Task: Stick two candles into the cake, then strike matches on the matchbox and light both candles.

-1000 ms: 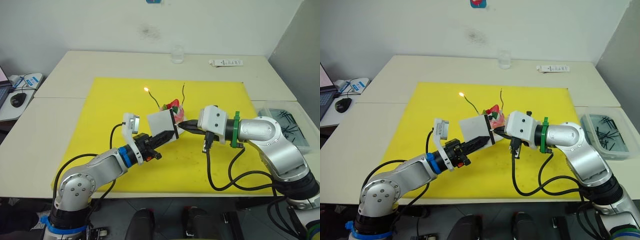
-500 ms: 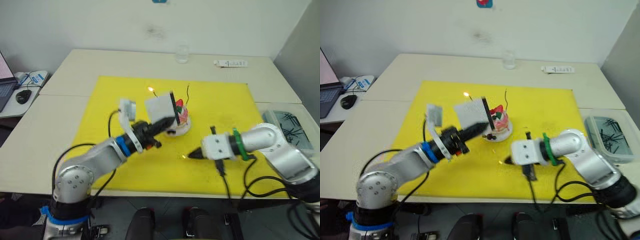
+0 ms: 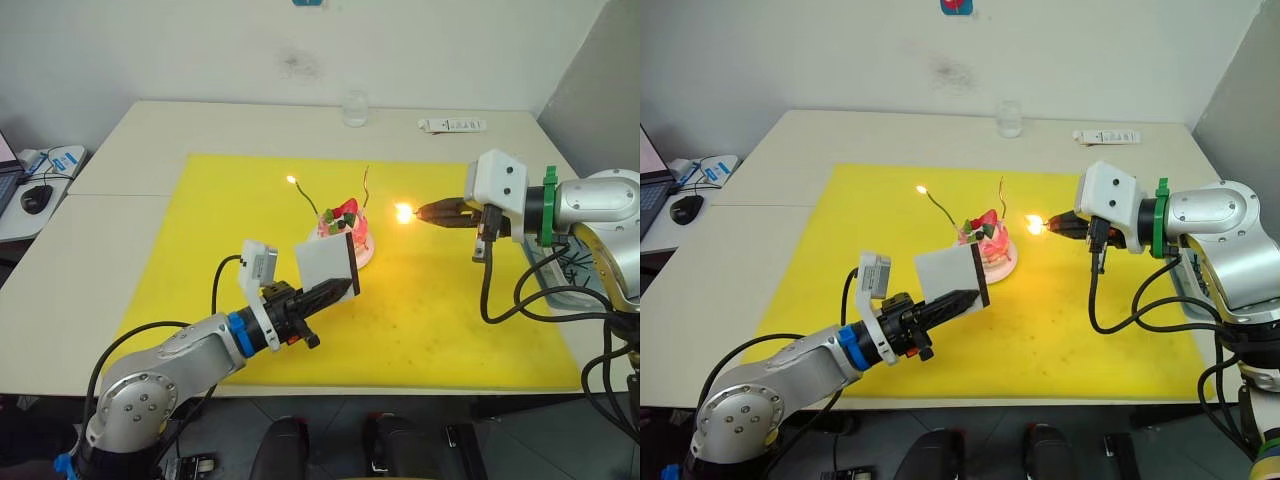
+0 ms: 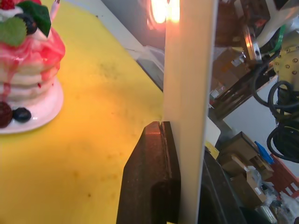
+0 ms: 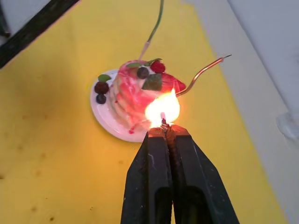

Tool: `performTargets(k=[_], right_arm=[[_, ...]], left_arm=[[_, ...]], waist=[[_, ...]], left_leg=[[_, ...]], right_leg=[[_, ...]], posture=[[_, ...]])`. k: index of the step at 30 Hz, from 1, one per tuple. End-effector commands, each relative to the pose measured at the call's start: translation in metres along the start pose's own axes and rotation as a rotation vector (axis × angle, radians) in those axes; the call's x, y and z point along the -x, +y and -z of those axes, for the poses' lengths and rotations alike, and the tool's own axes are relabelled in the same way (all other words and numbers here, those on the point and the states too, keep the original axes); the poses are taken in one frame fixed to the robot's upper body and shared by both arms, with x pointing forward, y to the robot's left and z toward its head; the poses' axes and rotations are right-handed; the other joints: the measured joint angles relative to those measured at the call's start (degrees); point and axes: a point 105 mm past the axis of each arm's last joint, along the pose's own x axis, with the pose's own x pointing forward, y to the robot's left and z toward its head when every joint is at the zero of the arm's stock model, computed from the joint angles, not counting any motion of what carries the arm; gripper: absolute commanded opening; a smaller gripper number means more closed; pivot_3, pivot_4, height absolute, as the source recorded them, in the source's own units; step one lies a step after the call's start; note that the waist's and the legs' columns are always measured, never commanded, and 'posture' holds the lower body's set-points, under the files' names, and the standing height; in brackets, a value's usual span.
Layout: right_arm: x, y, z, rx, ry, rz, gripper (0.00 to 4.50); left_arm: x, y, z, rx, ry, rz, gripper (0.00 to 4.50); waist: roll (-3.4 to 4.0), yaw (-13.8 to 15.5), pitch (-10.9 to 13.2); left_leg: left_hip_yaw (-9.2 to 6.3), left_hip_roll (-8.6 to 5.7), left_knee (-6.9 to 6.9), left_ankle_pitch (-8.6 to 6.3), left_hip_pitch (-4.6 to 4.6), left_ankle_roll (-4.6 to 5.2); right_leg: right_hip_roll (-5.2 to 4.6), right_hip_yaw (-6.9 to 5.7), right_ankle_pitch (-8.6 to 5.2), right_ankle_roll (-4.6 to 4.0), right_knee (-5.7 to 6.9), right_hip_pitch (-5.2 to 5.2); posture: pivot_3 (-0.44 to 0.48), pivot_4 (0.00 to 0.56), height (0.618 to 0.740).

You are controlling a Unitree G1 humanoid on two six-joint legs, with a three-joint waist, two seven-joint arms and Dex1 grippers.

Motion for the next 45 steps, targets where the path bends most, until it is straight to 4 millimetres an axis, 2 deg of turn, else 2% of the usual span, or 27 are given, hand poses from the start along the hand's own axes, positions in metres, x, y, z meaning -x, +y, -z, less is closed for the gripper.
performTargets(k=[1,13,30,45], right_arm=[[0.001,-0.015,-0.009,0.008,-0.038,0.109,0.03],[-0.029,-0.041,-0.01,-0.016,-0.122,0.299,0.03],[-0.058,-0.035,-0.018,-0.029,-0.173,0.279,0.03],[-0.062,-0.035,-0.018,-0.032,-0.173,0.276,0.03]], left_arm=[[0.002,-0.014,-0.004,-0.043,-0.013,0.048,0.0],[0.001,-0.016,-0.003,-0.061,-0.012,0.035,0.0],[-0.002,-0.017,-0.003,-0.052,-0.026,0.03,0.0],[-0.003,-0.019,-0.003,-0.047,-0.031,0.026,0.0]], waist=[[0.0,0.0,0.0],[0.0,0.0,0.0],[0.0,0.0,0.0],[0.01,0.0,0.0]], left_leg=[[0.04,-0.01,0.02,0.0,-0.01,0.0],[0.09,-0.08,0.04,0.0,-0.03,0.0],[0.06,-0.05,0.02,0.0,-0.03,0.01],[0.07,-0.04,0.02,0.0,-0.03,0.01]], right_leg=[[-0.01,0.03,0.03,0.05,-0.03,0.01],[0.02,0.07,0.09,0.13,-0.02,0.0],[0.05,0.04,0.08,0.12,0.02,0.0],[0.04,0.04,0.07,0.11,0.02,0.0]], posture=[[0.0,0.15,0.74],[0.0,0.15,0.74],[0.0,0.15,0.74],[0.0,0.15,0.74]])
